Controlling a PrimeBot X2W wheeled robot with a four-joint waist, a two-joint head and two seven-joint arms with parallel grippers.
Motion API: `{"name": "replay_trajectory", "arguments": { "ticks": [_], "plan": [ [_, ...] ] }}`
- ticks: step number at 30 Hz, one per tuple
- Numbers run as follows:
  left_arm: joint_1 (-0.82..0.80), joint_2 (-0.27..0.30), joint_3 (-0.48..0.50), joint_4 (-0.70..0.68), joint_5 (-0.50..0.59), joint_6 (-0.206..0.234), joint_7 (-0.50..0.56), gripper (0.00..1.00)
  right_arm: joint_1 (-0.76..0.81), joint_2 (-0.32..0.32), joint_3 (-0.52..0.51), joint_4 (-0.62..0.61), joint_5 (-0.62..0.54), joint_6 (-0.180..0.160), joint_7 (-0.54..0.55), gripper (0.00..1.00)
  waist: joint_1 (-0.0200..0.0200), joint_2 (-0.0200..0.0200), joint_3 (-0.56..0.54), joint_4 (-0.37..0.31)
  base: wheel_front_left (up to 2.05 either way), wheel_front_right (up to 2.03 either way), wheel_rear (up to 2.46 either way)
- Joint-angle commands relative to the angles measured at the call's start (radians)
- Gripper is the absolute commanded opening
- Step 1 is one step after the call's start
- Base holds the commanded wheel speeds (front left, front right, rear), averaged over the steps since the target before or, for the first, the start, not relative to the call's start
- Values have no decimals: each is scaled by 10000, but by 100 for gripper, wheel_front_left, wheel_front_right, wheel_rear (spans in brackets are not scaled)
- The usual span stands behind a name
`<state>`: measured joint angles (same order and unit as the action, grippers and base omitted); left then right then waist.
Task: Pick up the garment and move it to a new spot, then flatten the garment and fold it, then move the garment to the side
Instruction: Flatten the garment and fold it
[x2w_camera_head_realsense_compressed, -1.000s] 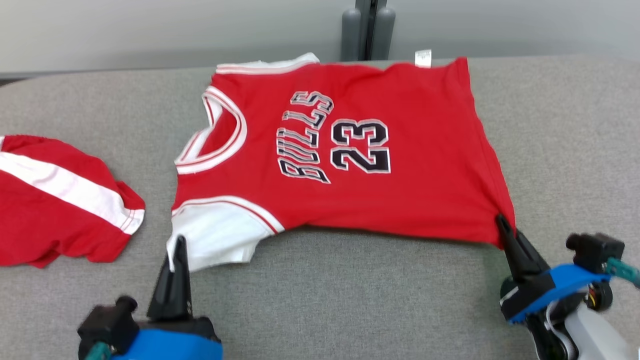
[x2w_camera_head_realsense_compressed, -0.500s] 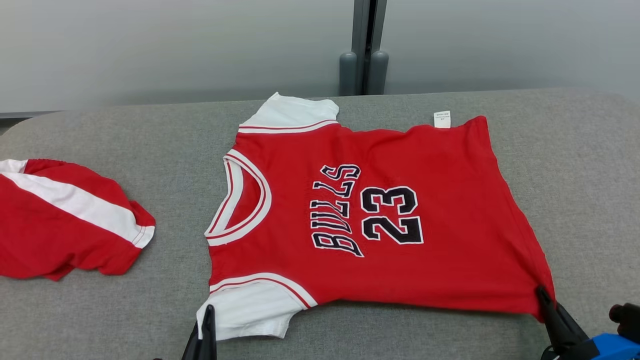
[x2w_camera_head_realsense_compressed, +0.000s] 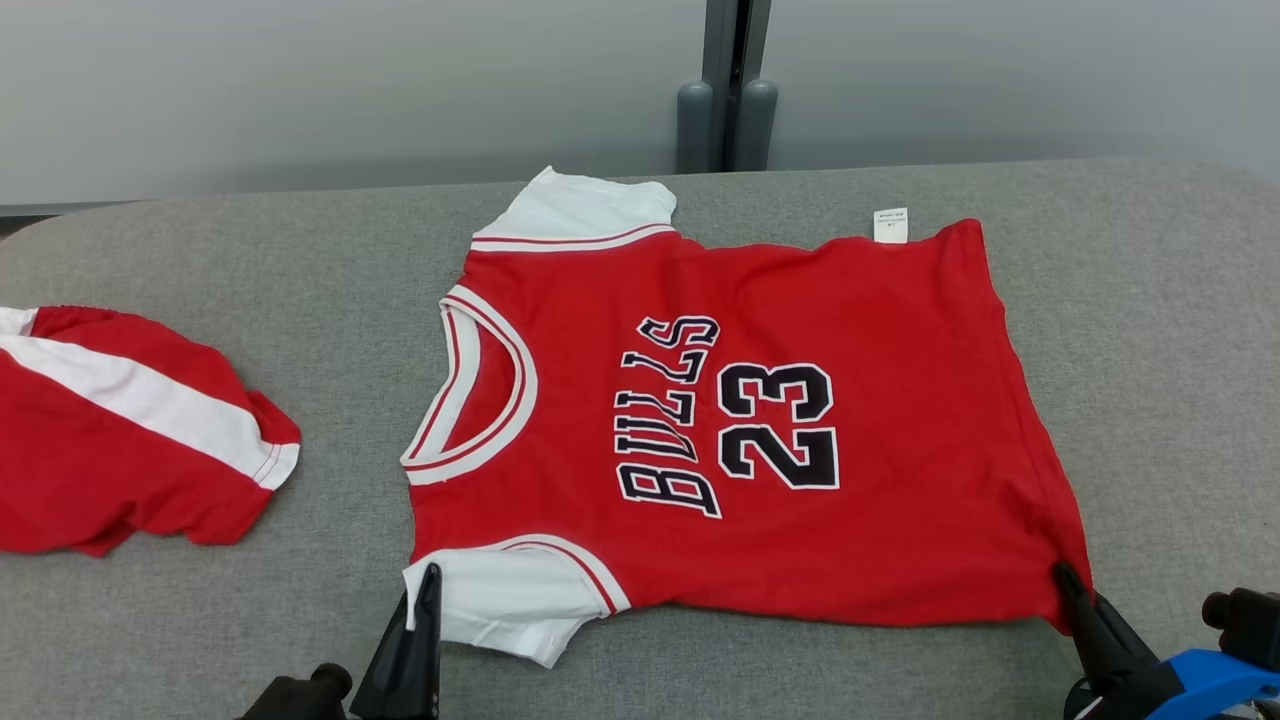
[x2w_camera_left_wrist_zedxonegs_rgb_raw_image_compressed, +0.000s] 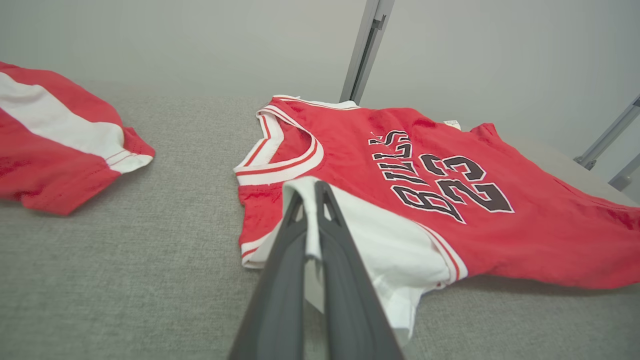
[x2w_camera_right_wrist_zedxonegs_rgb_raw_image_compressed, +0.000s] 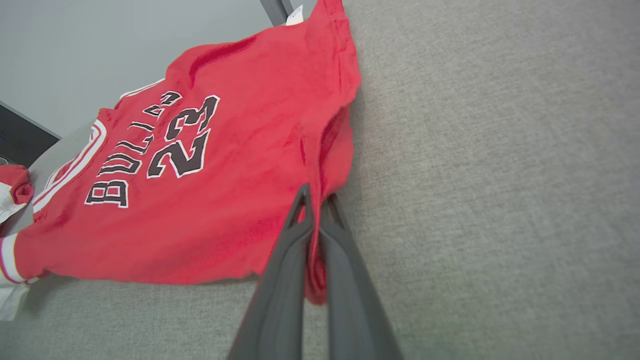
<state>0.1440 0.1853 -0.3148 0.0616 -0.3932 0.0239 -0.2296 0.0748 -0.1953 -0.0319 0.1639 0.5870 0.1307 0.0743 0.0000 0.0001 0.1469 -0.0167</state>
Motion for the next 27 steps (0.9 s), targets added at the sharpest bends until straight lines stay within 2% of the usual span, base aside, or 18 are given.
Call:
{"name": "replay_trajectory", "arguments": {
  "ticks": [1, 27],
  "plan": [
    [-261, 98, -32, 27, 90, -71, 33, 0, -141, 40, -25, -84, -71, 1, 112, 0, 0, -1, 39, -20, 0, 0, 0],
    [-3707, 1048, -126, 2134, 279, -1073, 257, 0, -2121, -289, 328, 150, 919, 1, 1078, 0, 0, -1, 1007, -302, 0, 0, 0]
  ]
}}
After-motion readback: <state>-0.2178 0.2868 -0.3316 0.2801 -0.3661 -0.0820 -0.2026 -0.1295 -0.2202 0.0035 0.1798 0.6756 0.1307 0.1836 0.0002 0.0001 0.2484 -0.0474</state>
